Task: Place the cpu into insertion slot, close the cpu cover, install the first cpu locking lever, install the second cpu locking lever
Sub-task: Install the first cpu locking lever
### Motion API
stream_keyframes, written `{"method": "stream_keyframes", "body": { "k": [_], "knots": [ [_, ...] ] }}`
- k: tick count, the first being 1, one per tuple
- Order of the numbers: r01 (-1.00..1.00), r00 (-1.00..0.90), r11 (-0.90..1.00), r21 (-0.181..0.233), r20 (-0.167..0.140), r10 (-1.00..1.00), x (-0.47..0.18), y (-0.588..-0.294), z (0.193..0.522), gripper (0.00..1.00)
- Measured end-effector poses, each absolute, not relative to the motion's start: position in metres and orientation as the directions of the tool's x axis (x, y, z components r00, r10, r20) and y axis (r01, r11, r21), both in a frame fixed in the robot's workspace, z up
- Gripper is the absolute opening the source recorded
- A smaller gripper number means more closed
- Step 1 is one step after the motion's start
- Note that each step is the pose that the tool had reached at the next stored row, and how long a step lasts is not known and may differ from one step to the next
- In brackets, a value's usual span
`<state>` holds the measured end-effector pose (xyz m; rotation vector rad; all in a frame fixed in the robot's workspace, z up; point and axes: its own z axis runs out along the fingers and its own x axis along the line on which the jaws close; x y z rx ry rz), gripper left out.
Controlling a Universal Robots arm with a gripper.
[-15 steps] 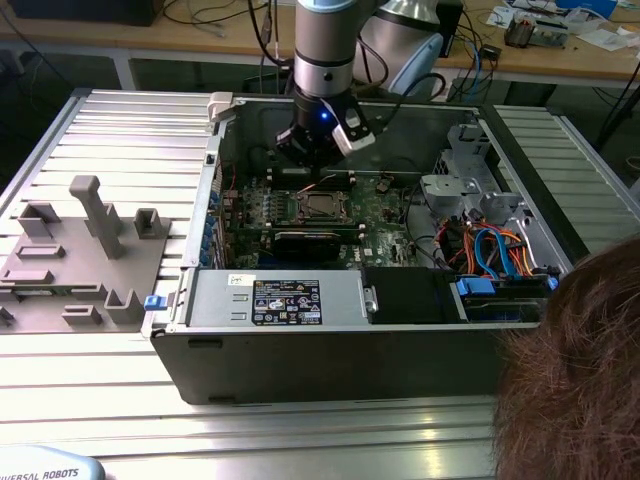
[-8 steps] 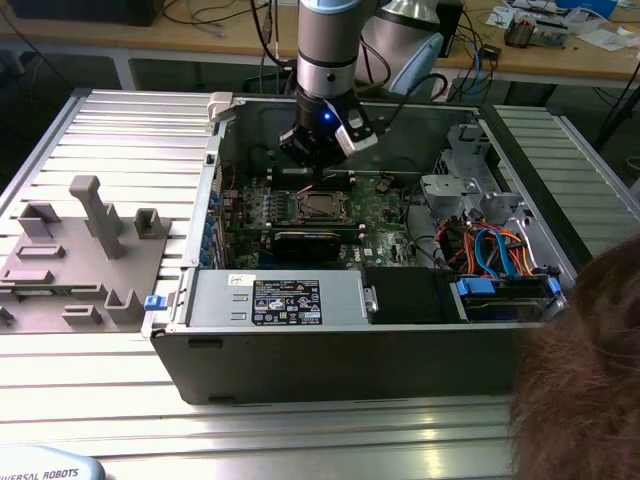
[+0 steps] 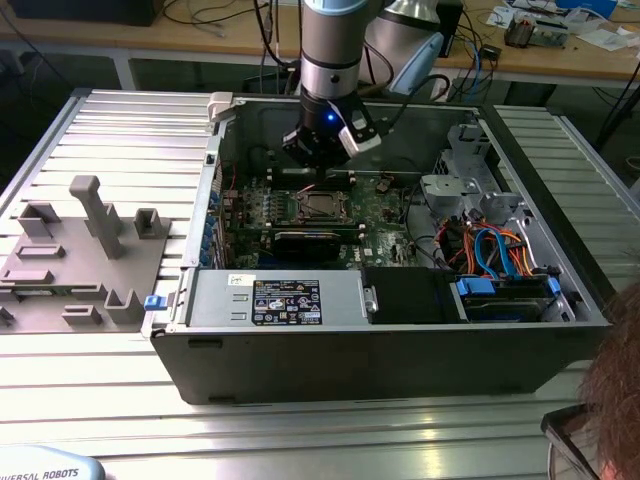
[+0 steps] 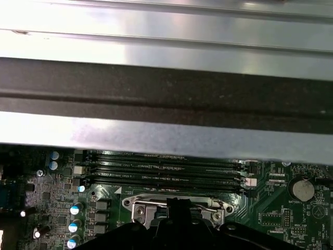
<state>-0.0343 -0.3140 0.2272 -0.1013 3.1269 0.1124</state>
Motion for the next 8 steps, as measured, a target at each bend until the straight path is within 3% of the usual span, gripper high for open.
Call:
{"method": "stream_keyframes", "body": {
  "k": [8],
  "knots": [
    [-0.068, -0.998, 0.995, 0.071, -0.013, -0.068, -0.0405, -0.3103, 0.2256, 0.11]
  ]
}}
